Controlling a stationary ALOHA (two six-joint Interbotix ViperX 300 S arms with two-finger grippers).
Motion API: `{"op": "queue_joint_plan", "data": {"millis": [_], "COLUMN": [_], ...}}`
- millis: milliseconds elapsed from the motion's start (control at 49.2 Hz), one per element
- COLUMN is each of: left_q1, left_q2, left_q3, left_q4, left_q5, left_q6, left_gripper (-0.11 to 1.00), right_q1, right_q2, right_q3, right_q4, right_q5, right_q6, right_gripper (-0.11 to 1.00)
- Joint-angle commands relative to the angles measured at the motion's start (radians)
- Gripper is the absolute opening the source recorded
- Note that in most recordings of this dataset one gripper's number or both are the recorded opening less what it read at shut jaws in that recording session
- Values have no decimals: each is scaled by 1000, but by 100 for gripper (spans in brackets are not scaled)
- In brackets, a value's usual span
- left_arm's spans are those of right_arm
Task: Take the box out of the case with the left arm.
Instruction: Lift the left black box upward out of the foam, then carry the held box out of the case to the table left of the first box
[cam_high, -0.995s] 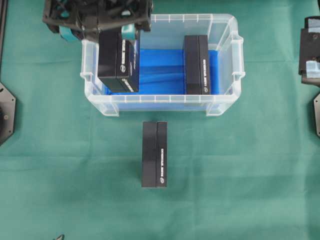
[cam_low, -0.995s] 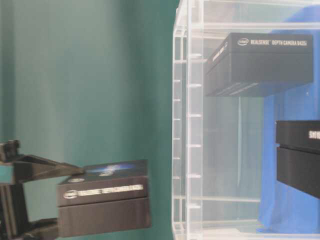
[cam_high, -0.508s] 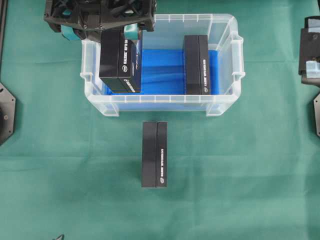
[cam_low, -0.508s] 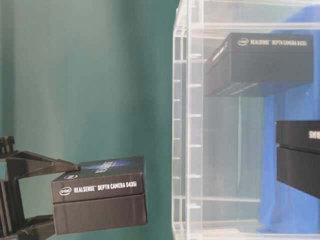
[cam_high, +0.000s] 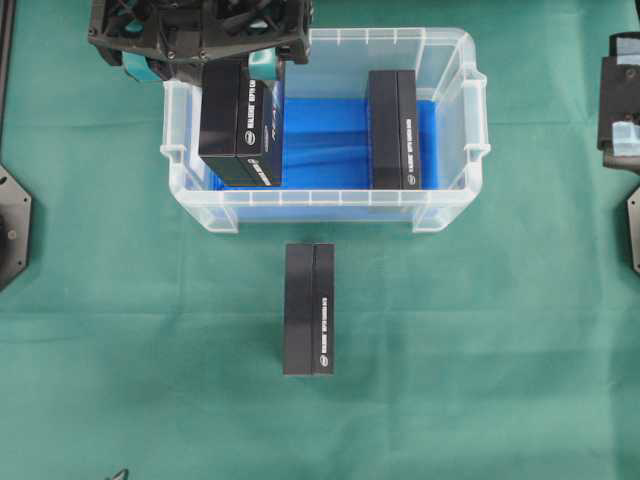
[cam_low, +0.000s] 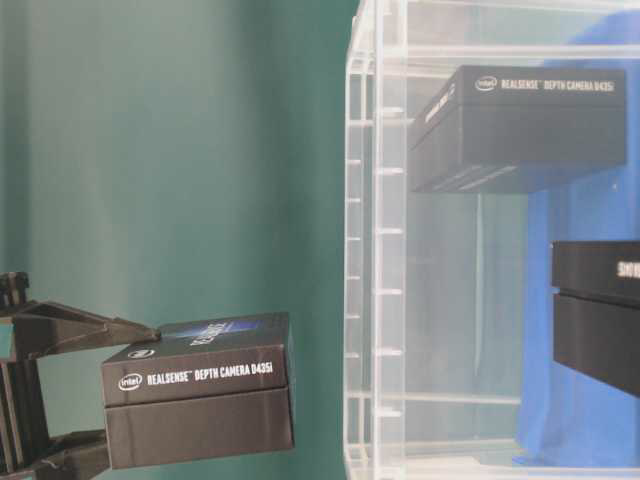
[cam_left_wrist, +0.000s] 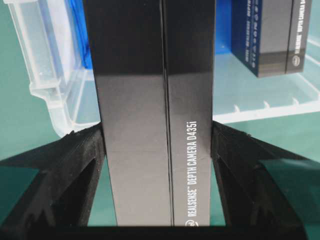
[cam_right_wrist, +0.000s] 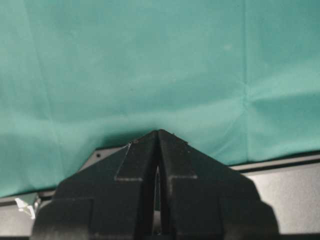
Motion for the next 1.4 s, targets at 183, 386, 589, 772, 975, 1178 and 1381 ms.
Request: {"op": "queue_joint_plan", "data": {"millis": [183, 386, 589, 772, 975, 1178, 1381], "left_q1": [-3, -5, -44, -120, -232, -347, -431], "left_q2": [-21, -23, -26, -49, -87, -104, -95], "left_q3": [-25, -21, -14, 34, 104, 138, 130], "left_q4": [5, 3, 3, 5, 5, 5, 6], "left_q5": [-3, -3, -3, -3, -9, -37, -54], "left_q6": [3, 3, -12, -92, -239, -376, -471], "left_gripper": [60, 60, 60, 60, 60, 60, 60], "right_q1": [0, 0, 0, 0, 0, 0, 0], "right_q2": [-3, -3, -3, -3, -2, 0, 0], "right_q3": [-9, -9, -9, -9, -9, -9, -9], "right_q4": [-2, -2, -3, -3, -3, -2, -3], "right_q5": [-3, -3, -3, -3, -3, -3, -3], "right_q6": [-2, -2, -3, -5, -8, -8, -8], "right_gripper": [0, 0, 0, 0, 0, 0, 0]}}
